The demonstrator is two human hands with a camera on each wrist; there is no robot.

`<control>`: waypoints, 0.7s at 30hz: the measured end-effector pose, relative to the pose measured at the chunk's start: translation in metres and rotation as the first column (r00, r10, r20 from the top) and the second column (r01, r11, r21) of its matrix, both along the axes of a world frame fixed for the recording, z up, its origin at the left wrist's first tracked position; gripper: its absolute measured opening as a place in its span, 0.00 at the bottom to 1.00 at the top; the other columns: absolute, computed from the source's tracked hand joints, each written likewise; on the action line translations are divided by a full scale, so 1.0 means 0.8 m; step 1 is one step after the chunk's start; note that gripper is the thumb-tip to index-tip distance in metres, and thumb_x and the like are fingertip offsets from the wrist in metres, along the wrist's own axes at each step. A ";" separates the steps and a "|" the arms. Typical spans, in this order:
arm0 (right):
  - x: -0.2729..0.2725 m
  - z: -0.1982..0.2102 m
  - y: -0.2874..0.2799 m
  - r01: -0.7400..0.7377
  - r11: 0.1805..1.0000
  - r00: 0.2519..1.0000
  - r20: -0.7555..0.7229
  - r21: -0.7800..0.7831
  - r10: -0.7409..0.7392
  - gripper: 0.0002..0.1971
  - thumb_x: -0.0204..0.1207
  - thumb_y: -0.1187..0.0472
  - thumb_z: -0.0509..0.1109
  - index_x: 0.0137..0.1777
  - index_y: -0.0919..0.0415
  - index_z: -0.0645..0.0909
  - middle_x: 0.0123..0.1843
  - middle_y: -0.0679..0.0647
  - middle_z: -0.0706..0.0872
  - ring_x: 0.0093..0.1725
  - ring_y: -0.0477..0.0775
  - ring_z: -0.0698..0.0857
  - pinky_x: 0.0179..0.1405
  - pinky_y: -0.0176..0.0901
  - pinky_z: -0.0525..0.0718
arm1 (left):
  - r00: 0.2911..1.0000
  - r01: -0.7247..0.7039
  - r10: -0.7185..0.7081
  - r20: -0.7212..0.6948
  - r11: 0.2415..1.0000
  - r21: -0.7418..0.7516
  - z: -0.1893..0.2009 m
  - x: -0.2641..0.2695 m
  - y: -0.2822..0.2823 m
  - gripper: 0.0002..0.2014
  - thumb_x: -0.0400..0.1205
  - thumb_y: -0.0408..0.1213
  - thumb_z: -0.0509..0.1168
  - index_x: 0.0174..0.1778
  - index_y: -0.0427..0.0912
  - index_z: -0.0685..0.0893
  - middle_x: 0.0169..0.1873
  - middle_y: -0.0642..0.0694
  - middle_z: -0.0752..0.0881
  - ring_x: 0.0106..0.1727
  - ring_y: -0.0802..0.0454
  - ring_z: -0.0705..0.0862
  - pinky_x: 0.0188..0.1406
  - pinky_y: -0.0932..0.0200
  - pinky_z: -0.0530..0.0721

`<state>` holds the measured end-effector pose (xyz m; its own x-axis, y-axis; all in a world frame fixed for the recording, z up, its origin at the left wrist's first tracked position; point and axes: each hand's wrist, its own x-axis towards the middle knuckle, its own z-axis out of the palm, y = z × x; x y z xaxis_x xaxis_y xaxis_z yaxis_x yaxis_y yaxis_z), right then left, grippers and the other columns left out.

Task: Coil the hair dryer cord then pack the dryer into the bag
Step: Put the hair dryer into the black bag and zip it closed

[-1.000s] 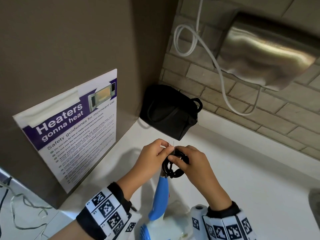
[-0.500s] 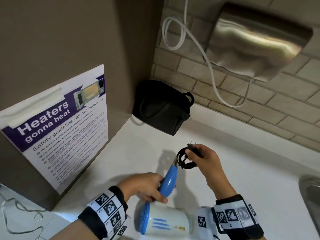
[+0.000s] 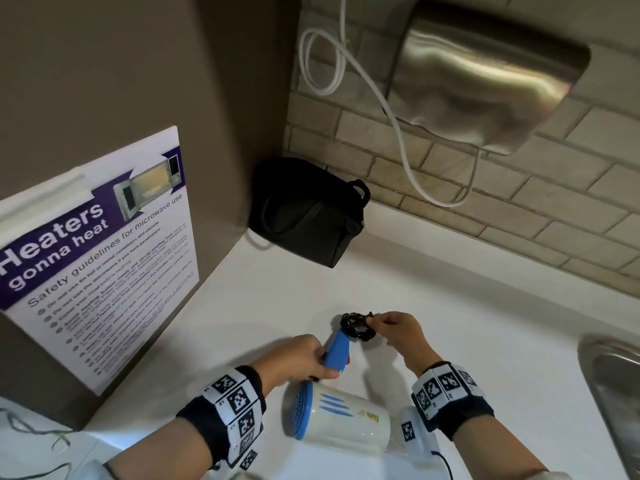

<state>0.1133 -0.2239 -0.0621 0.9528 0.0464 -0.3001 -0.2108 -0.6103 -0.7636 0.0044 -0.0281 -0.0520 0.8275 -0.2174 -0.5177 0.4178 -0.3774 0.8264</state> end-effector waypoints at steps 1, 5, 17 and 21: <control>0.001 -0.002 -0.001 -0.005 1.000 1.000 -0.009 -0.016 0.005 0.08 0.73 0.57 0.76 0.42 0.63 0.88 0.37 0.54 0.88 0.36 0.52 0.82 0.35 0.41 0.80 | 1.000 -0.019 0.018 0.017 1.000 0.015 0.001 0.000 -0.001 0.05 0.76 0.39 0.73 0.45 0.48 0.85 0.34 0.52 0.84 0.32 0.59 0.81 0.33 0.70 0.78; 0.007 0.000 -0.006 -0.035 0.996 0.999 -0.004 -0.081 0.035 0.08 0.73 0.61 0.74 0.34 0.61 0.86 0.31 0.57 0.87 0.33 0.55 0.84 0.46 0.51 0.87 | 0.993 -0.098 0.095 0.063 0.994 0.053 -0.003 0.001 -0.005 0.16 0.75 0.39 0.75 0.56 0.39 0.82 0.36 0.52 0.84 0.31 0.63 0.81 0.27 0.74 0.78; 0.005 0.024 -0.008 -0.096 0.991 0.978 -0.192 -0.096 0.076 0.10 0.79 0.63 0.66 0.46 0.71 0.84 0.45 0.64 0.88 0.38 0.53 0.87 0.41 0.39 0.89 | 0.998 -0.054 0.053 0.017 0.996 0.067 -0.005 0.000 0.003 0.19 0.77 0.40 0.73 0.62 0.40 0.79 0.49 0.50 0.85 0.43 0.59 0.82 0.34 0.71 0.78; -0.005 0.030 -0.009 -0.111 0.981 0.980 -0.181 -0.156 0.082 0.17 0.79 0.57 0.67 0.65 0.62 0.77 0.54 0.58 0.86 0.48 0.54 0.88 0.42 0.41 0.87 | 0.997 -0.073 0.073 -0.015 0.997 0.031 -0.013 -0.004 0.012 0.22 0.76 0.43 0.72 0.65 0.42 0.78 0.55 0.47 0.88 0.45 0.58 0.84 0.39 0.68 0.80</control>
